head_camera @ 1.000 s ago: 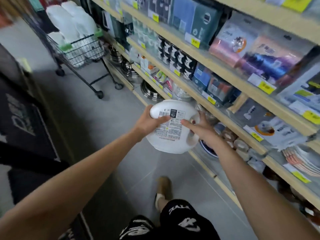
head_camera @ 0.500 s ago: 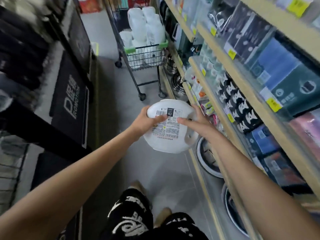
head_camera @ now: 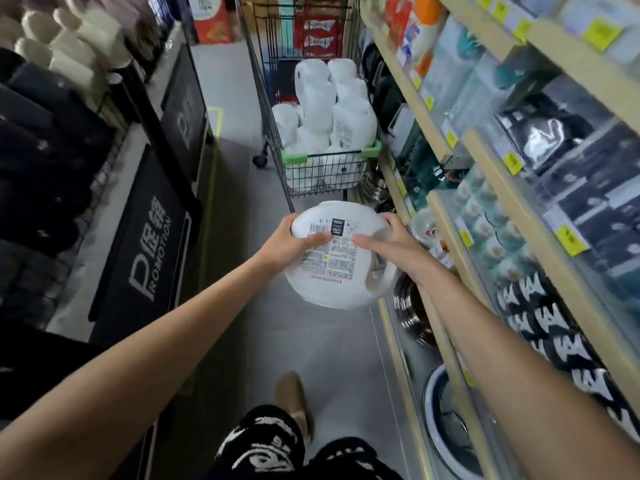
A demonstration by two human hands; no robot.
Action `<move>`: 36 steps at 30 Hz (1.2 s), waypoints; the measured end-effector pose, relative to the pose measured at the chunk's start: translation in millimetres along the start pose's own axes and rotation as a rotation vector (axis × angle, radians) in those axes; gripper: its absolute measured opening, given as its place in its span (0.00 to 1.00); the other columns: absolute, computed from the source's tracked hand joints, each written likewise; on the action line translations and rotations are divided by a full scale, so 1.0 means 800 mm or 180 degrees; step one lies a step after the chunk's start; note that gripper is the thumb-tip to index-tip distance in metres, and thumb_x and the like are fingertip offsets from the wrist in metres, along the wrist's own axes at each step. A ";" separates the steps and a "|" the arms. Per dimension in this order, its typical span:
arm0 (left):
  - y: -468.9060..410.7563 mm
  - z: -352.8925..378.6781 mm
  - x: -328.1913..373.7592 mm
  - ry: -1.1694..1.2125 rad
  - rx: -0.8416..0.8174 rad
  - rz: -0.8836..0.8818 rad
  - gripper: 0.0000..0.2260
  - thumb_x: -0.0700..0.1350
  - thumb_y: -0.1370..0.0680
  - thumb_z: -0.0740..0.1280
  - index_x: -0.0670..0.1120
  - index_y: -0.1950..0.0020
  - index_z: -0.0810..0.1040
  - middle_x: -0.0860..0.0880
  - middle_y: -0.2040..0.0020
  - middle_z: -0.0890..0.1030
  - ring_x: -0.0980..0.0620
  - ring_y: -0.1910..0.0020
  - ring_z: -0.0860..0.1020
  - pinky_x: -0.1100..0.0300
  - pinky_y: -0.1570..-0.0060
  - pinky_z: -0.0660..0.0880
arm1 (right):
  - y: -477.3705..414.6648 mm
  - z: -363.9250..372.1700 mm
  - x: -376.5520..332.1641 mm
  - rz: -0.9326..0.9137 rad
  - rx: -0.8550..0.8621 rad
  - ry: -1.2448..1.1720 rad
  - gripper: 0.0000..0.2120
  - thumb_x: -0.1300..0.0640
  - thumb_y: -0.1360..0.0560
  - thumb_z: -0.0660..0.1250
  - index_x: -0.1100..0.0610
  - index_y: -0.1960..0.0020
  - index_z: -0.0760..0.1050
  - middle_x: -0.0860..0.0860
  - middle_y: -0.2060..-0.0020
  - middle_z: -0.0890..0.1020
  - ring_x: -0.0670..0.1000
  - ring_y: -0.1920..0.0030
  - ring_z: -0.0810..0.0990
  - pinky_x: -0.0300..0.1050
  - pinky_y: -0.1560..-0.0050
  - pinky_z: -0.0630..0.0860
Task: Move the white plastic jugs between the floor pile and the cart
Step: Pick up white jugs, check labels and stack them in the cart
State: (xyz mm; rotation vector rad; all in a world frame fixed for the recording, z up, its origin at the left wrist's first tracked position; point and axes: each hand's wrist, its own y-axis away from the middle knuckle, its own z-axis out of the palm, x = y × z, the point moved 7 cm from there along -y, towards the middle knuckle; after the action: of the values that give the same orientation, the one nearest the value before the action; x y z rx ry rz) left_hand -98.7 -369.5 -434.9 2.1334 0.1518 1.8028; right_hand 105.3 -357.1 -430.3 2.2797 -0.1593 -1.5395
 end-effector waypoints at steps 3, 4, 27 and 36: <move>-0.058 -0.039 0.024 -0.0155 -0.0024 0.0040 0.29 0.51 0.28 0.74 0.50 0.33 0.64 0.49 0.45 0.79 0.50 0.51 0.82 0.53 0.51 0.81 | -0.057 0.000 -0.033 -0.0021 0.0017 0.0096 0.45 0.42 0.35 0.77 0.48 0.27 0.56 0.50 0.33 0.70 0.53 0.36 0.72 0.52 0.35 0.70; -0.076 -0.052 0.031 -0.0262 -0.0054 0.0065 0.30 0.51 0.29 0.75 0.52 0.33 0.62 0.50 0.45 0.79 0.51 0.50 0.82 0.53 0.50 0.80 | -0.073 0.000 -0.043 -0.0019 0.0004 0.0095 0.48 0.41 0.36 0.77 0.48 0.25 0.54 0.51 0.31 0.69 0.54 0.34 0.71 0.53 0.33 0.69; -0.540 -0.208 0.152 -0.1380 -0.0867 0.0112 0.47 0.70 0.34 0.67 0.52 0.23 0.51 0.46 0.29 0.67 0.51 0.39 0.75 0.55 0.40 0.73 | -0.523 -0.004 -0.159 -0.0192 0.0301 -0.0123 0.48 0.40 0.47 0.81 0.42 0.31 0.64 0.46 0.38 0.75 0.47 0.37 0.74 0.49 0.39 0.76; -0.660 -0.224 0.128 -0.1391 -0.1146 -0.0329 0.51 0.73 0.35 0.64 0.50 0.21 0.49 0.47 0.22 0.56 0.48 0.25 0.59 0.46 0.26 0.58 | -0.603 0.008 -0.145 0.0064 0.0946 0.0297 0.53 0.48 0.40 0.82 0.44 0.24 0.54 0.50 0.34 0.63 0.46 0.34 0.63 0.40 0.37 0.64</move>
State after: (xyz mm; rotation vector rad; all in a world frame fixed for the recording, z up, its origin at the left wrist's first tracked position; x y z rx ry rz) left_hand -181.2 188.6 -486.8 2.1438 -0.1563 1.1643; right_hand -2.8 120.2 -511.9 2.5623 -0.4085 -1.4787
